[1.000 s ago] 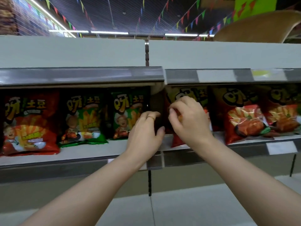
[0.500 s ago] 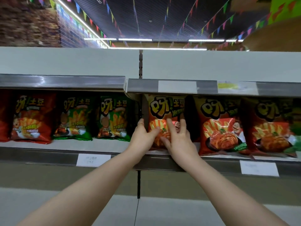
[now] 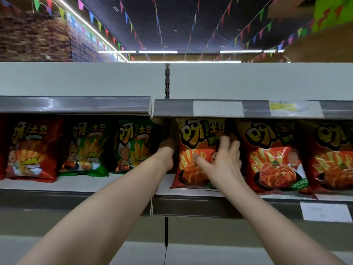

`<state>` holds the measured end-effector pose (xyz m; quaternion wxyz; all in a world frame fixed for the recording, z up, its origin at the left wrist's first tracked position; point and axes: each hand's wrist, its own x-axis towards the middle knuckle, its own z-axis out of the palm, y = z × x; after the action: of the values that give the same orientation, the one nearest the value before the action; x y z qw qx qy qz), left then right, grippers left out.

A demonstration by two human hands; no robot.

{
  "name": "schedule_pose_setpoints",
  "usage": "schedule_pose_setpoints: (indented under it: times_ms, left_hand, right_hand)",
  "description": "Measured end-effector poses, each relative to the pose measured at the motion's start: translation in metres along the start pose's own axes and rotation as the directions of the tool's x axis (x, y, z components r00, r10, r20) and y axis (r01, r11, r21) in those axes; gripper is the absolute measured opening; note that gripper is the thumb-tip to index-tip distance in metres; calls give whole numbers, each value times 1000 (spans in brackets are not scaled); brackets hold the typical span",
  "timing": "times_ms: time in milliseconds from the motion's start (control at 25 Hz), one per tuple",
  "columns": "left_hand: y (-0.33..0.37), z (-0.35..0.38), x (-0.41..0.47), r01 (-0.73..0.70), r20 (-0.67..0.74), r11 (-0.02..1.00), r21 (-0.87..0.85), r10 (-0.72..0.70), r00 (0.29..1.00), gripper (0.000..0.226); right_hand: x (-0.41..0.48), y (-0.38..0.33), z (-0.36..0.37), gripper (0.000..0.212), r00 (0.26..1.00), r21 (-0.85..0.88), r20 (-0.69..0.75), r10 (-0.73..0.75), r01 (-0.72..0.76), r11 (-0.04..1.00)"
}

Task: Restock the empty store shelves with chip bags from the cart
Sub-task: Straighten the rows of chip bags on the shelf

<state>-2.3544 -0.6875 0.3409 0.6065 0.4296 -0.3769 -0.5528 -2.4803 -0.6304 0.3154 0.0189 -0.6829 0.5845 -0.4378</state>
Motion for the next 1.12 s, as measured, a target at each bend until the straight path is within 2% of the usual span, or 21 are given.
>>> schedule_pose_setpoints:
  times_ms: [80, 160, 280, 360, 440, 560, 600, 680, 720, 760, 880, 1000, 1120]
  left_hand:
    - [3, 4, 11, 5, 21, 1000, -11, -5, 1000, 56]
    - [2, 7, 17, 31, 89, 999, -17, -29, 996, 55]
    - [-3, 6, 28, 59, 188, 998, 5, -58, 980, 62]
    - [-5, 2, 33, 65, 242, 998, -6, -62, 968, 66]
    - [-4, 0, 35, 50, 288, 998, -47, -34, 957, 66]
    - [-6, -1, 36, 31, 291, 998, -54, -14, 957, 66]
    - [-6, -1, 34, 30, 280, 999, -45, -16, 960, 66]
    - [-7, 0, 31, 42, 275, 999, -18, -36, 961, 64]
    - [-7, 1, 29, 43, 272, 999, -12, -38, 962, 63]
    - [-6, 3, 25, 41, 259, 999, -23, -34, 965, 62]
    - [-3, 8, 20, 22, 171, 996, -85, -7, 985, 63]
    - [0, 2, 14, -11, 49, 998, -56, 13, 999, 63]
    - [-2, -4, -11, -165, 57, 986, 27, 164, 985, 46]
  right_hand:
    - [20, -3, -3, 74, 969, 265, 112, 220, -242, 933]
    - [35, 1, -1, 71, 876, 505, 312, 369, -482, 716]
    - [52, 8, 7, 73, 826, 649, 400, 397, -561, 514]
    - [57, 11, 11, 58, 835, 720, 382, 396, -538, 438]
    - [57, 8, 13, 56, 837, 714, 377, 396, -535, 451]
    - [56, 2, 11, 92, 786, 602, 459, 415, -618, 505]
    - [52, -3, 9, 84, 770, 563, 466, 434, -637, 526]
    - [51, 1, 13, 50, 855, 497, 340, 392, -518, 697]
    - [51, 6, 16, 47, 901, 456, 281, 330, -427, 780]
    - [49, 9, 18, 45, 921, 466, 246, 301, -385, 797]
    - [51, 19, 21, 33, 916, 581, 173, 361, -391, 713]
    - [42, 11, 9, 30, 934, 581, 115, 337, -339, 740]
    - [36, 5, -2, 40, 929, 618, 224, 296, -370, 693]
